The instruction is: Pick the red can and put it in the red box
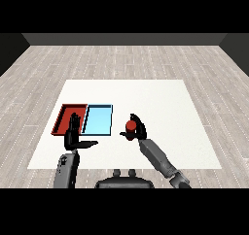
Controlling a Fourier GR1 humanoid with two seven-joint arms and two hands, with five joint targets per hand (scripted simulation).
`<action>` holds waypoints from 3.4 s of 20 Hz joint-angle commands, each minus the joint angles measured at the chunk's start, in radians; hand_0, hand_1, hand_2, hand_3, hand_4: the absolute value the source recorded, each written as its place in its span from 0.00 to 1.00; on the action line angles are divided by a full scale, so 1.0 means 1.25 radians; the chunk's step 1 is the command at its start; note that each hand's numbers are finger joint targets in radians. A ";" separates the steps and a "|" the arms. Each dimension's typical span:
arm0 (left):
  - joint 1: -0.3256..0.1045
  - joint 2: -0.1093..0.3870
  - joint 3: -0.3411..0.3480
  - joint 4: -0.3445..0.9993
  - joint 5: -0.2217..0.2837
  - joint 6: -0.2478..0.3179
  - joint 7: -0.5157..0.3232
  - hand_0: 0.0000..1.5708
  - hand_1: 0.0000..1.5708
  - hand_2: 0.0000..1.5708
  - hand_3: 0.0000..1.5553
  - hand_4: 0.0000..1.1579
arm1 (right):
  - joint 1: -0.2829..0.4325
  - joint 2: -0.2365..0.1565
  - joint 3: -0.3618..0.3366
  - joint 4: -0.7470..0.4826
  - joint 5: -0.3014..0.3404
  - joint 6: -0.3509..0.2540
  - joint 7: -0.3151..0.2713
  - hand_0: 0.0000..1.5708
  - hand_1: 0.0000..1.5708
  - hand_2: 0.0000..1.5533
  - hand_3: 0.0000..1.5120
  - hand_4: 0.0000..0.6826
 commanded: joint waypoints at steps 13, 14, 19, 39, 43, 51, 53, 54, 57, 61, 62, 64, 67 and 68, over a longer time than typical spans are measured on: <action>-0.030 -0.006 -0.015 -0.054 -0.006 0.028 0.087 0.00 0.00 0.00 0.00 0.00 | 0.009 0.003 -0.010 -0.087 0.163 -0.106 0.077 0.93 0.93 0.94 0.94 0.95; 0.017 -0.006 -0.031 -0.052 -0.024 0.012 0.040 0.00 0.00 0.00 0.00 0.00 | 0.026 -0.011 0.000 -0.162 0.193 -0.124 0.128 0.94 0.94 0.94 0.94 0.96; -0.050 0.000 -0.014 0.035 -0.013 0.005 0.042 0.00 0.00 0.00 0.00 0.00 | 0.036 0.002 0.018 -0.223 0.202 -0.147 0.125 0.92 0.92 0.93 0.93 0.96; -0.118 -0.029 -0.281 0.089 -0.008 0.130 0.090 0.00 0.00 0.00 0.00 0.00 | -0.013 -0.058 -0.147 -0.315 0.225 -0.005 0.178 0.91 0.91 0.93 0.94 0.97; -0.181 -0.029 -0.272 0.059 0.003 0.116 0.175 0.00 0.00 0.00 0.00 0.00 | 0.047 -0.014 -0.123 -0.332 0.296 -0.001 0.152 0.90 0.90 0.92 0.93 0.94; -0.221 -0.029 -0.414 0.151 0.031 0.220 0.128 0.00 0.00 0.00 0.00 0.00 | -0.009 0.002 -0.098 -0.362 0.292 -0.019 0.205 0.88 0.88 0.91 0.93 0.91; -0.250 -0.029 -0.419 0.160 0.043 0.261 0.137 0.00 0.00 0.00 0.00 0.00 | -0.009 0.002 -0.050 -0.352 0.280 -0.056 0.163 0.89 0.89 0.91 0.93 0.90; -0.250 -0.029 -0.399 0.180 0.032 0.248 0.129 0.00 0.00 0.00 0.00 0.00 | 0.000 0.003 -0.067 -0.414 0.308 -0.039 0.244 0.89 0.89 0.91 0.93 0.90; -0.313 -0.029 -0.377 0.224 0.050 0.250 0.148 0.00 0.00 0.00 0.00 0.00 | 0.022 0.003 -0.081 -0.390 0.289 -0.009 0.186 0.90 0.90 0.92 0.93 0.90; -0.326 -0.029 -0.394 0.219 0.049 0.273 0.188 0.00 0.00 0.00 0.00 0.00 | -0.006 0.003 -0.054 -0.343 0.266 -0.006 0.167 0.91 0.91 0.92 0.93 0.92; -0.317 -0.029 -0.358 0.250 0.031 0.218 0.151 0.00 0.00 0.00 0.00 0.00 | -0.043 0.003 -0.001 -0.388 0.229 -0.070 0.199 0.91 0.91 0.92 0.93 0.90; -0.310 -0.029 -0.395 0.246 0.048 0.245 0.148 0.00 0.00 0.00 0.00 0.00 | -0.044 0.003 -0.010 -0.353 0.254 -0.062 0.175 0.91 0.91 0.93 0.93 0.88; -0.330 -0.029 -0.405 0.268 0.058 0.254 0.130 0.00 0.00 0.00 0.00 0.00 | -0.015 0.003 -0.019 -0.426 0.265 -0.053 0.221 0.92 0.92 0.92 0.91 0.90; -0.369 -0.029 -0.433 0.251 0.073 0.305 0.189 0.00 0.00 0.00 0.00 0.00 | 0.011 0.003 0.011 -0.428 0.280 -0.063 0.202 0.92 0.92 0.92 0.91 0.90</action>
